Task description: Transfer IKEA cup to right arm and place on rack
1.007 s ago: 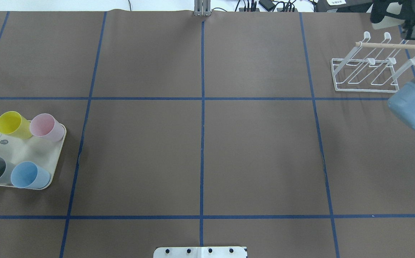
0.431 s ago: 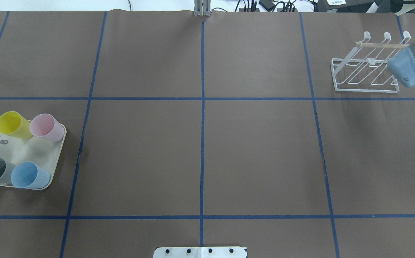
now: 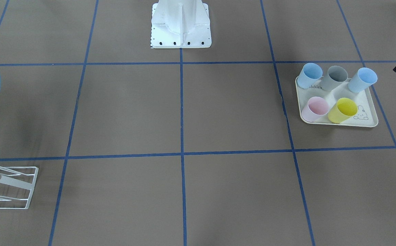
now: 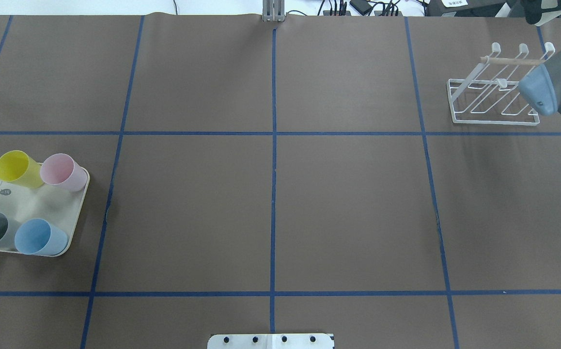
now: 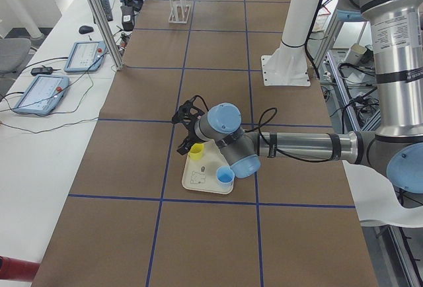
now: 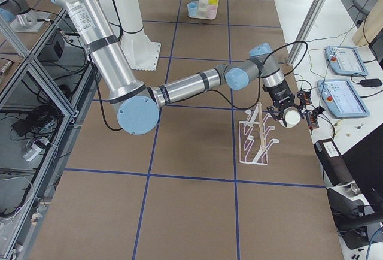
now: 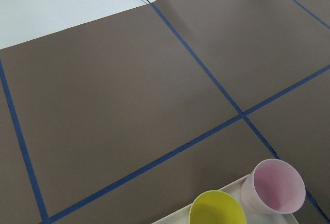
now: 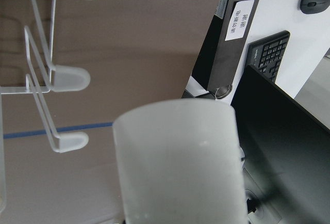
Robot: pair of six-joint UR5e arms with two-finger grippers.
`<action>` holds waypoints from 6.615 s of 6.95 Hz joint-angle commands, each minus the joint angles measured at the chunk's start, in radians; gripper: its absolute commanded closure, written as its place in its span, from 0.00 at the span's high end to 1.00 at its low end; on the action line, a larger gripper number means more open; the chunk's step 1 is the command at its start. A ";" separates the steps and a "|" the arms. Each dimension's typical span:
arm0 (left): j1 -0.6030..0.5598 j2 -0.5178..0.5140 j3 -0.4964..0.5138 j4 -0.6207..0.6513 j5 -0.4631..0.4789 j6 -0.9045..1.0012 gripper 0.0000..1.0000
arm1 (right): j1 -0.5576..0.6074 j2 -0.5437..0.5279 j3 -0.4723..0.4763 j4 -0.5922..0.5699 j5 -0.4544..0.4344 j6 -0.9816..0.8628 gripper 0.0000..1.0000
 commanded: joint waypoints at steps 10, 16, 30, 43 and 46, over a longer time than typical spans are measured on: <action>0.000 0.002 0.003 -0.004 -0.008 -0.003 1.00 | -0.103 -0.071 0.008 0.005 -0.097 0.002 0.00; 0.001 0.000 0.003 -0.004 -0.008 -0.014 1.00 | -0.152 -0.071 0.007 0.007 -0.178 0.007 0.98; 0.203 -0.015 0.024 -0.030 0.286 -0.252 1.00 | -0.254 -0.058 0.498 0.005 0.558 1.198 0.99; 0.506 -0.040 0.214 -0.280 0.572 -0.446 0.45 | -0.290 -0.070 0.512 0.007 0.552 1.257 0.99; 0.508 -0.030 0.214 -0.297 0.572 -0.443 0.03 | -0.294 -0.070 0.510 0.005 0.552 1.257 0.99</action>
